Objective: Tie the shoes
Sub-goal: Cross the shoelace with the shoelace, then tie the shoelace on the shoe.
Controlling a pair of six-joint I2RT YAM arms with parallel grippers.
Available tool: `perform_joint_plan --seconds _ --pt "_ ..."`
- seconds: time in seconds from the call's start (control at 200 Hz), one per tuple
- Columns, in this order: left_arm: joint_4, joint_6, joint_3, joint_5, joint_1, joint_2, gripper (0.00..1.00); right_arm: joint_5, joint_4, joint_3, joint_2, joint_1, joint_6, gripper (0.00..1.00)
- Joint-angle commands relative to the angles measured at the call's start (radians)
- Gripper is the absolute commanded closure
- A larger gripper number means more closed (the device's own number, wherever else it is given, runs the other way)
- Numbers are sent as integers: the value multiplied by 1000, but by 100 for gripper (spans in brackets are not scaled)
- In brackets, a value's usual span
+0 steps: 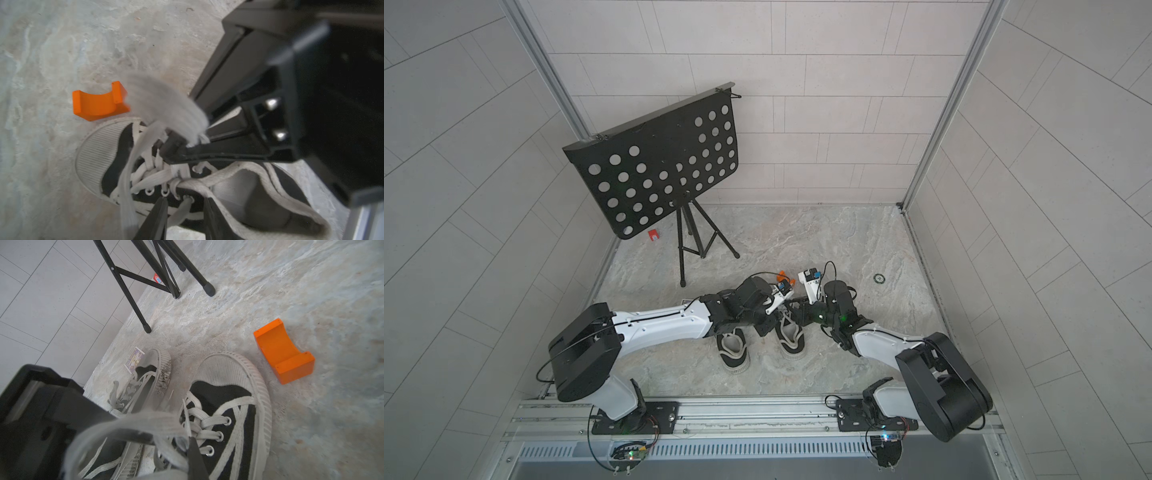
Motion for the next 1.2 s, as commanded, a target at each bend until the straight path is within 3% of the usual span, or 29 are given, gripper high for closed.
perform_joint_plan --seconds 0.0,0.575,0.815,0.91,1.061,1.196 --pt "71 36 11 -65 5 9 63 -15 -11 13 -25 -3 26 100" --pt "120 45 30 72 57 86 57 -60 -51 44 -48 -15 78 100" --pt "172 5 -1 71 69 56 91 -67 -98 47 -50 -32 67 100" --pt "177 -37 -33 94 82 19 97 -79 -126 43 -65 -55 60 90" --pt "179 -135 -102 157 113 -75 98 -98 -206 34 -102 -97 52 58" --pt "160 -225 -153 247 149 -149 98 -32 -319 11 -205 -107 55 40"
